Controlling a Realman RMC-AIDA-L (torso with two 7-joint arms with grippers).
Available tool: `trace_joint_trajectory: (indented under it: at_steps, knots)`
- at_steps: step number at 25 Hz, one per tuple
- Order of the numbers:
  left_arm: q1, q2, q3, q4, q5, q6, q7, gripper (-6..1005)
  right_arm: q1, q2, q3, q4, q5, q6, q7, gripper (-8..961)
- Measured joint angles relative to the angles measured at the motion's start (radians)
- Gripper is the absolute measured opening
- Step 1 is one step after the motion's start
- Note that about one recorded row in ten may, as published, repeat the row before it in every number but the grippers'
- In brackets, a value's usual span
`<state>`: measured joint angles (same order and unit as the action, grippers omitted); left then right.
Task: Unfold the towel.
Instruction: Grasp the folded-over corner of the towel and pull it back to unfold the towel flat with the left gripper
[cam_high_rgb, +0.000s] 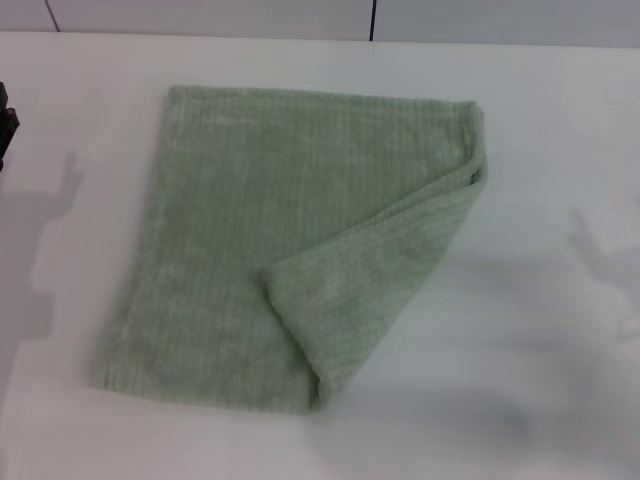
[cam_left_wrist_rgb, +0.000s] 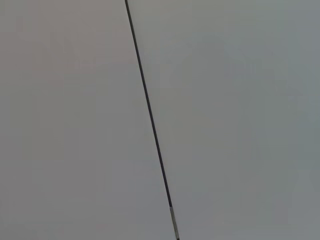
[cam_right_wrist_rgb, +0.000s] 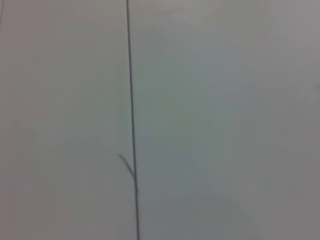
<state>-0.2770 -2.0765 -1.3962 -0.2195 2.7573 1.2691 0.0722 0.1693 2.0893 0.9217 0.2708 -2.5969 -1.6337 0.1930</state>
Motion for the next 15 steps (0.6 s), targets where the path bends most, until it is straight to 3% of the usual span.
trace_joint_trajectory:
  at_steps: [15]
  knots:
    - [-0.008, -0.002, 0.024, 0.0, 0.003, 0.001, 0.0, 841, 0.031, -0.002, -0.061, -0.004, 0.0, 0.005, -0.042, 829]
